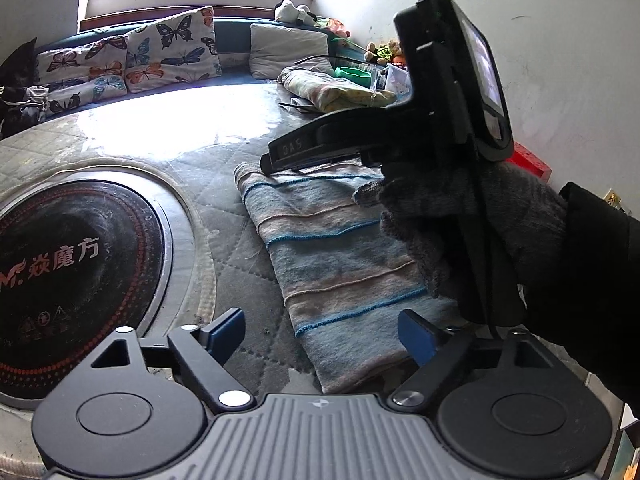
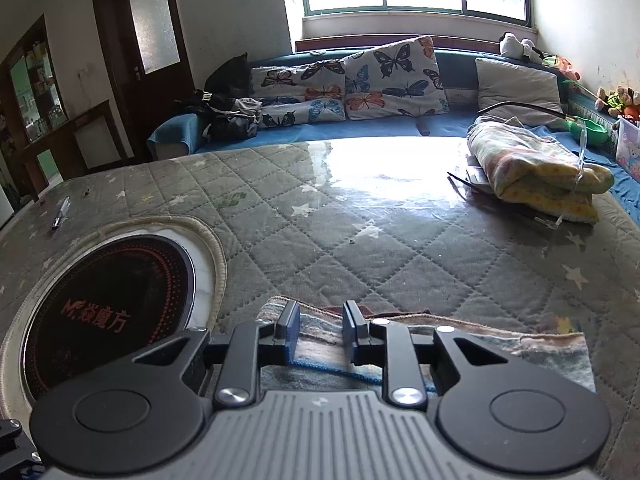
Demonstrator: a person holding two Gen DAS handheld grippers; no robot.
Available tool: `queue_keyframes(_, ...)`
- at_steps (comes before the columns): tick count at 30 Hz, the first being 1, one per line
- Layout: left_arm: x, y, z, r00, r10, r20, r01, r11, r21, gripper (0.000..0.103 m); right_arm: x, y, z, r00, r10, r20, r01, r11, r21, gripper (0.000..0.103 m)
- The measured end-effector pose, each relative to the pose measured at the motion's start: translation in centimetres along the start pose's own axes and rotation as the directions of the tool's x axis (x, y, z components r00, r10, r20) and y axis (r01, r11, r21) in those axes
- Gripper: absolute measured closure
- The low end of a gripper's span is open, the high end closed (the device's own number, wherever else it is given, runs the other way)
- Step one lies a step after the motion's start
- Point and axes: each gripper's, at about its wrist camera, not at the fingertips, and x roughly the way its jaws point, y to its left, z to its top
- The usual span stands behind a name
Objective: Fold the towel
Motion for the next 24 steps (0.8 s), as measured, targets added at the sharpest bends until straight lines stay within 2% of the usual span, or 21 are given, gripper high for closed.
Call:
queue_keyframes(5, -0.2, -0.1, -0.1, 1.000, 0.016, 0.003, -0.016, 1.000, 0.001, 0.009, -0.7, 0.1, 0.2, 1.000, 0.006, 0.008, -0.006, 1.000, -0.012, 0.080)
queue_keyframes(12, -0.8, 0.3, -0.2, 0.999, 0.033, 0.013, -0.033, 0.999, 0.001, 0.000, 0.4, 0.5, 0.3, 1.000, -0.005, -0.019, 0.005, 1.000, -0.016, 0.079)
queue_keyframes(18, -1.0, 0.9, -0.6, 0.998, 0.053, 0.012, -0.053, 0.998, -0.028, 0.000, -2.6, 0.2, 0.0, 1.000, 0.005, 0.006, -0.005, 1.000, -0.012, 0.079)
queue_keyframes(21, -1.2, 1.0, -1.0, 0.998, 0.063, 0.009, -0.063, 0.997, -0.033, 0.000, -4.8, -0.5, -1.2, 1.000, -0.007, 0.008, 0.007, 1.000, -0.012, 0.070)
queue_keyframes(24, -1.5, 1.1, -1.5, 0.997, 0.078, 0.006, -0.078, 0.996, -0.032, 0.000, -6.7, -1.3, -2.8, 1.000, -0.024, 0.010, 0.024, 1.000, -0.003, 0.070)
